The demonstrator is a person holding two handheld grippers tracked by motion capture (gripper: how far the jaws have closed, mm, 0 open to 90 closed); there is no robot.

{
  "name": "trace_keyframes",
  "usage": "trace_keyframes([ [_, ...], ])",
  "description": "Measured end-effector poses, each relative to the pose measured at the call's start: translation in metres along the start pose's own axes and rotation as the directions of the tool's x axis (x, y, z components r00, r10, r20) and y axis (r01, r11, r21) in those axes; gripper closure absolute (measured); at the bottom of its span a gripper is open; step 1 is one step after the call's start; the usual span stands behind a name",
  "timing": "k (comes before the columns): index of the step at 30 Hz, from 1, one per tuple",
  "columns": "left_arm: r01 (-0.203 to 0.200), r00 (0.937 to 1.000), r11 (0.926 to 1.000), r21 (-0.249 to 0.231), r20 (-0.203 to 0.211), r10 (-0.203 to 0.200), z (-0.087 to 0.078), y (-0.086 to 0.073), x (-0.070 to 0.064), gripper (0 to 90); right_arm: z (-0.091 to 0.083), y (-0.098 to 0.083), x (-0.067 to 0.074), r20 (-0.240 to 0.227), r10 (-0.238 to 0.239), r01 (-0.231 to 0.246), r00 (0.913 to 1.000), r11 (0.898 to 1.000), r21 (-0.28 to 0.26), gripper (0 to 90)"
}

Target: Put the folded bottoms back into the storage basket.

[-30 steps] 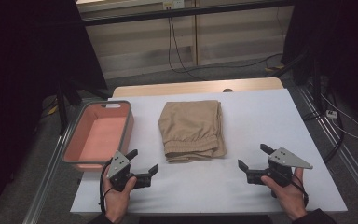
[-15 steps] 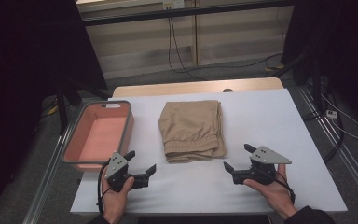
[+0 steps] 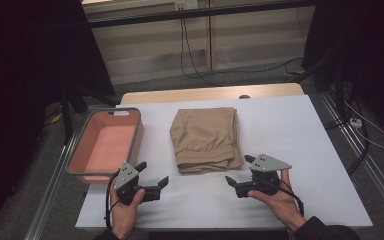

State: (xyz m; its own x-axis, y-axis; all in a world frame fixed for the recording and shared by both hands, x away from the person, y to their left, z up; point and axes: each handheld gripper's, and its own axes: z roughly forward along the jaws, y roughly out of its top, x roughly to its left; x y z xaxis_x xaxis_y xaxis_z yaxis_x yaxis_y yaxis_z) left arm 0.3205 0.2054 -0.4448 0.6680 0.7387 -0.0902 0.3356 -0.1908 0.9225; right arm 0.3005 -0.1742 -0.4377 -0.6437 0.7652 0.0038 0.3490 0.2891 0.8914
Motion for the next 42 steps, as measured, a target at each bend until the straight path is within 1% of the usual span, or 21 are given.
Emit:
trace_keyframes([
  [2, -0.001, 1.0000, 1.0000, -0.001, 0.007, 0.001, 0.000, 0.001, -0.001, 3.9, 0.005, 0.002, 0.001, -0.030, -0.026, 0.027, 0.9992, 0.999, 0.036, 8.7],
  [3, -0.006, 0.9999, 1.0000, -0.003, 0.010, 0.006, 0.000, 0.001, -0.001, 3.8, 0.008, 0.003, 0.002, -0.032, -0.039, 0.041, 0.9987, 0.997, 0.058, 8.9],
  [5, -0.009, 0.9998, 0.9999, -0.004, 0.015, 0.009, 0.001, 0.002, -0.004, 3.9, 0.012, 0.005, 0.001, -0.047, -0.029, 0.033, 0.9985, 0.995, 0.090, 10.4],
  [6, -0.020, 0.9997, 0.9998, 0.000, 0.017, 0.020, 0.001, 0.002, -0.005, 3.8, 0.014, 0.006, 0.000, -0.050, -0.039, 0.044, 0.9980, 0.993, 0.112, 9.7],
  [8, -0.022, 0.9995, 0.9997, 0.006, 0.025, 0.022, 0.002, 0.002, -0.006, 3.8, 0.016, 0.009, 0.001, -0.045, -0.047, 0.053, 0.9978, 0.991, 0.122, 6.6],
  [10, -0.019, 0.9995, 0.9998, 0.007, 0.026, 0.019, 0.003, 0.002, -0.007, 3.8, 0.020, 0.014, 0.001, -0.080, -0.033, 0.045, 0.9962, 0.987, 0.153, 4.6],
  [11, -0.033, 0.9988, 0.9991, 0.027, 0.036, 0.032, 0.005, 0.001, -0.006, 3.8, 0.021, 0.017, 0.001, -0.094, -0.027, 0.043, 0.9952, 0.985, 0.167, 4.3],
  [12, -0.028, 0.9988, 0.9991, 0.030, 0.042, 0.027, 0.005, 0.001, -0.007, 3.8, 0.023, 0.019, 0.002, -0.105, -0.034, 0.052, 0.9939, 0.983, 0.174, 3.7],
  [14, -0.028, 0.9986, 0.9990, 0.034, 0.045, 0.027, 0.006, 0.001, -0.007, 3.8, 0.027, 0.022, 0.003, -0.092, -0.063, 0.078, 0.9938, 0.982, 0.172, 3.0],
  [16, -0.026, 0.9987, 0.9990, 0.036, 0.046, 0.025, 0.006, 0.001, -0.007, 3.8, 0.031, 0.026, 0.003, -0.098, -0.078, 0.095, 0.9921, 0.978, 0.184, 3.2],
  [21, -0.025, 0.9987, 0.9992, 0.031, 0.046, 0.024, 0.007, 0.002, -0.007, 3.9, 0.044, 0.035, 0.005, -0.165, -0.093, 0.127, 0.9818, 0.971, 0.205, 6.7],
  [23, -0.026, 0.9984, 0.9991, 0.032, 0.051, 0.024, 0.008, 0.002, -0.007, 3.8, 0.048, 0.038, 0.007, -0.163, -0.103, 0.135, 0.9813, 0.970, 0.202, 9.4],
  [25, -0.021, 0.9984, 0.9994, 0.028, 0.052, 0.020, 0.009, 0.002, -0.007, 3.8, 0.050, 0.043, 0.006, -0.192, -0.116, 0.153, 0.9745, 0.969, 0.196, 8.7],
  [27, -0.031, 0.9982, 0.9988, 0.037, 0.053, 0.029, 0.009, 0.002, -0.007, 3.8, 0.053, 0.046, 0.004, -0.212, -0.125, 0.165, 0.9693, 0.969, 0.186, 9.8],
  [31, -0.049, 0.9970, 0.9975, 0.050, 0.062, 0.046, 0.010, 0.001, -0.009, 3.8, 0.068, 0.051, -0.001, -0.239, -0.135, 0.193, 0.9615, 0.952, 0.238, 14.7],
  [34, -0.043, 0.9973, 0.9978, 0.050, 0.061, 0.040, 0.010, 0.001, -0.008, 3.8, 0.079, 0.054, -0.002, -0.261, -0.160, 0.234, 0.9519, 0.931, 0.281, 16.2],
  [37, -0.040, 0.9975, 0.9978, 0.053, 0.060, 0.037, 0.010, 0.001, -0.008, 3.8, 0.083, 0.062, -0.004, -0.273, -0.190, 0.263, 0.9429, 0.928, 0.262, 20.8],
  [38, -0.040, 0.9975, 0.9978, 0.053, 0.060, 0.037, 0.010, 0.001, -0.008, 3.8, 0.084, 0.065, -0.005, -0.275, -0.188, 0.260, 0.9427, 0.932, 0.251, 20.5],
  [39, -0.039, 0.9974, 0.9977, 0.056, 0.063, 0.036, 0.011, 0.001, -0.008, 3.8, 0.084, 0.067, -0.005, -0.263, -0.196, 0.262, 0.9447, 0.934, 0.243, 21.1],
  [40, -0.036, 0.9972, 0.9978, 0.056, 0.068, 0.033, 0.011, 0.001, -0.008, 3.8, 0.085, 0.068, -0.005, -0.258, -0.205, 0.268, 0.9440, 0.933, 0.239, 23.4],
  [42, -0.035, 0.9968, 0.9978, 0.056, 0.073, 0.031, 0.011, 0.001, -0.008, 3.8, 0.090, 0.067, -0.006, -0.266, -0.216, 0.284, 0.9396, 0.924, 0.255, 25.3],
])
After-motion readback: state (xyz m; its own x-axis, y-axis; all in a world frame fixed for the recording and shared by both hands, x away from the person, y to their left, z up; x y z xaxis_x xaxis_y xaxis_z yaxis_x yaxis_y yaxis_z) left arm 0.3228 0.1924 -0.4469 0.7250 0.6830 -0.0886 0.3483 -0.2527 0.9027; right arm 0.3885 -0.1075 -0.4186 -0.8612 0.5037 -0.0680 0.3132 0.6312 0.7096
